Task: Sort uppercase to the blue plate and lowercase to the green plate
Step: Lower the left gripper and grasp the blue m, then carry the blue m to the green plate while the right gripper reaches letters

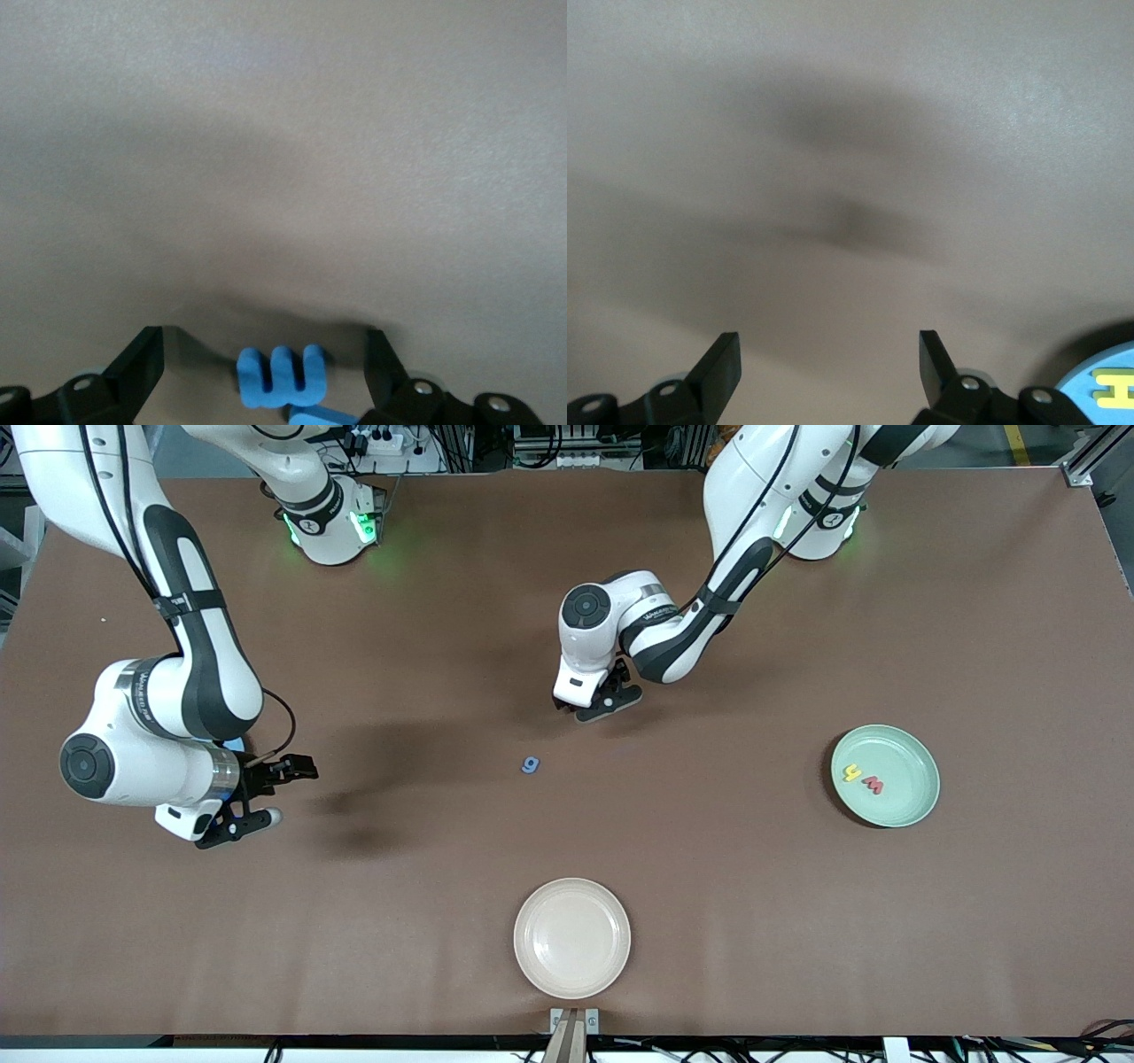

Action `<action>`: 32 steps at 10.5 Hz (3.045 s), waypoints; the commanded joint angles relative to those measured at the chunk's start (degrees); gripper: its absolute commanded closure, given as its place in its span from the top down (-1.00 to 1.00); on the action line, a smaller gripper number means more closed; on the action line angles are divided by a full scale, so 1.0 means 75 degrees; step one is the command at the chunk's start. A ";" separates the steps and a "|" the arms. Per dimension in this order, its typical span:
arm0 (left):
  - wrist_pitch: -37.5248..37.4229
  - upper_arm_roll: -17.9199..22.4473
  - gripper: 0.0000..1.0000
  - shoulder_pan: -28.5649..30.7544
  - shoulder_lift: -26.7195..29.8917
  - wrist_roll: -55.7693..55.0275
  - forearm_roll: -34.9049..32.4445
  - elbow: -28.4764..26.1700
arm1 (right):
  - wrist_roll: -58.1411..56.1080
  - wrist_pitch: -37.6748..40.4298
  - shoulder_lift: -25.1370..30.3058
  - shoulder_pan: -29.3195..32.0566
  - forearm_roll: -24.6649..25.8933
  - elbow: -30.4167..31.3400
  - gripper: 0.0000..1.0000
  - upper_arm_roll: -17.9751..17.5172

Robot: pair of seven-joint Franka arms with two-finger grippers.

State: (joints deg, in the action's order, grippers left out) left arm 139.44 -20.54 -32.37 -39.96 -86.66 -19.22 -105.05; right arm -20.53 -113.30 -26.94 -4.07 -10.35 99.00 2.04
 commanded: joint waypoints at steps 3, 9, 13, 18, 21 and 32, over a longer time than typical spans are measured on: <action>0.0029 0.0090 0.71 -0.0125 -0.0168 -0.0328 -0.0274 0.0261 | 0.0077 0.0177 0.0042 0.0027 -0.0062 -0.0040 0.86 -0.0061; 0.0029 0.0078 0.58 -0.0289 -0.0098 -0.1135 -0.0297 0.0203 | 0.0089 0.0177 0.0030 0.0027 -0.0062 -0.0017 0.94 -0.0073; 0.0017 0.0090 -0.50 -0.0265 -0.0039 -0.1277 -0.0297 0.0167 | 0.0101 0.0189 0.0030 0.0027 -0.0074 -0.0005 1.00 -0.0061; -0.0053 0.0090 -1.00 0.0190 0.0427 -0.1090 -0.0320 0.0226 | 0.0077 0.0236 0.0053 0.0016 -0.0062 -0.0063 1.00 -0.0073; -0.1267 0.0067 -1.00 0.0868 0.1445 0.0485 -0.0228 0.0447 | -0.0109 0.0247 0.0077 0.0016 -0.0062 -0.0052 1.00 -0.0073; -0.4587 0.0008 -1.00 0.4571 0.2855 0.8678 0.1086 0.1469 | 0.3365 0.1747 0.0791 -0.0944 -0.0109 -0.0614 1.00 -0.1102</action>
State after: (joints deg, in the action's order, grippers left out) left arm 106.66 -19.89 -1.55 -19.25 -28.00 -12.58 -92.38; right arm -1.09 -101.04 -22.79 -10.48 -10.49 93.79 -4.35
